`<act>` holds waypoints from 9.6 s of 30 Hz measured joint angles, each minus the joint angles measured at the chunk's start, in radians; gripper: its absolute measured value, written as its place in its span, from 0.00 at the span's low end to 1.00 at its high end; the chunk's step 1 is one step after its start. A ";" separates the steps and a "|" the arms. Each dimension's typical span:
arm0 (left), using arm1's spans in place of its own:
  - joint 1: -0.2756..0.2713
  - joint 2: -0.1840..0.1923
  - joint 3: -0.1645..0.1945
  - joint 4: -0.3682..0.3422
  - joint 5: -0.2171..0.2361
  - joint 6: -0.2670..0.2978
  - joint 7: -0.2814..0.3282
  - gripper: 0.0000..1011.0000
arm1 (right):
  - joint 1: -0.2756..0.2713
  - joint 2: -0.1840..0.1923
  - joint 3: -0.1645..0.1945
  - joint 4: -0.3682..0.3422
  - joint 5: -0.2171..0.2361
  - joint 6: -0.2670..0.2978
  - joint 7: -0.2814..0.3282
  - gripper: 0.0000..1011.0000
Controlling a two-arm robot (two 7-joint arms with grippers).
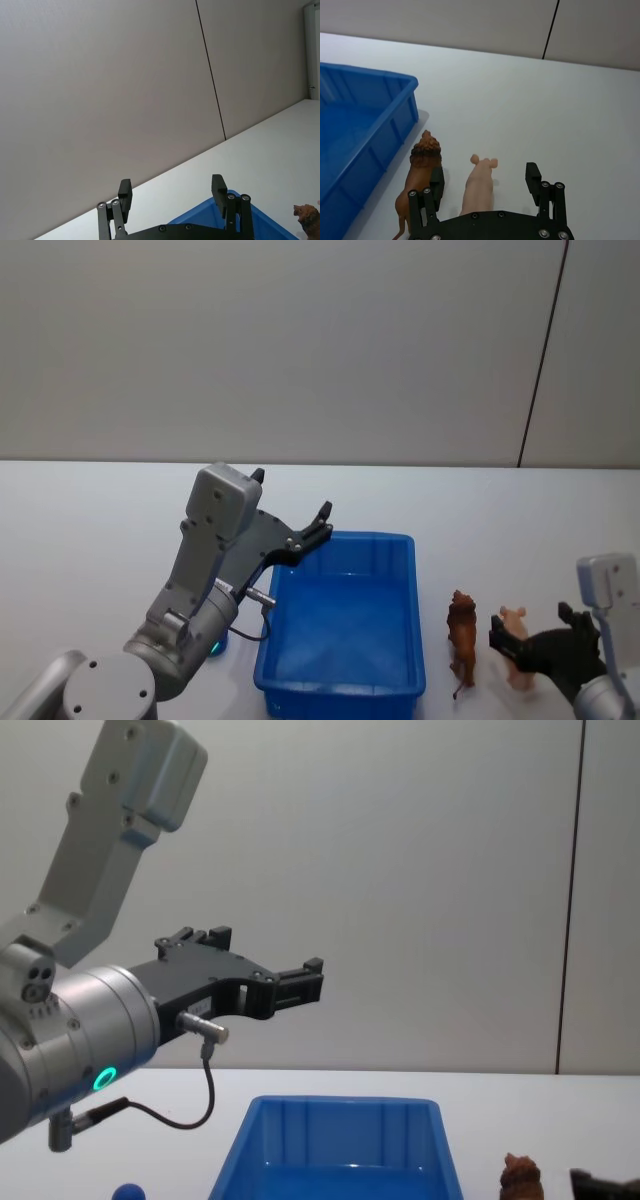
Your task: Pick up the two dolls from the table and place them into the box.
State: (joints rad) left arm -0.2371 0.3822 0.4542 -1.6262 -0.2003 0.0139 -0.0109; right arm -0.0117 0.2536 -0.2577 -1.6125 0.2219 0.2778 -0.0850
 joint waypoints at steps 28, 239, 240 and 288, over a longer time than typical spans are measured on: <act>0.000 0.000 0.000 0.000 0.000 0.000 0.000 0.99 | 0.011 -0.050 -0.018 0.076 -0.022 0.073 -0.038 0.61; 0.000 0.000 0.000 0.000 0.000 0.000 0.000 0.99 | 0.179 -0.226 -0.079 0.139 -0.223 -0.006 0.292 0.40; 0.000 0.000 0.000 0.000 0.000 0.000 0.000 0.99 | 0.185 -0.229 -0.081 0.148 -0.224 -0.007 0.301 0.44; 0.000 0.000 0.000 0.000 0.000 0.000 0.000 0.99 | 0.029 -0.120 -0.006 -0.061 -0.177 -0.057 0.016 0.99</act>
State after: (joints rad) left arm -0.2371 0.3821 0.4542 -1.6262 -0.2004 0.0138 -0.0109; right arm 0.0178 0.1334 -0.2635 -1.6740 0.0451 0.2207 -0.0693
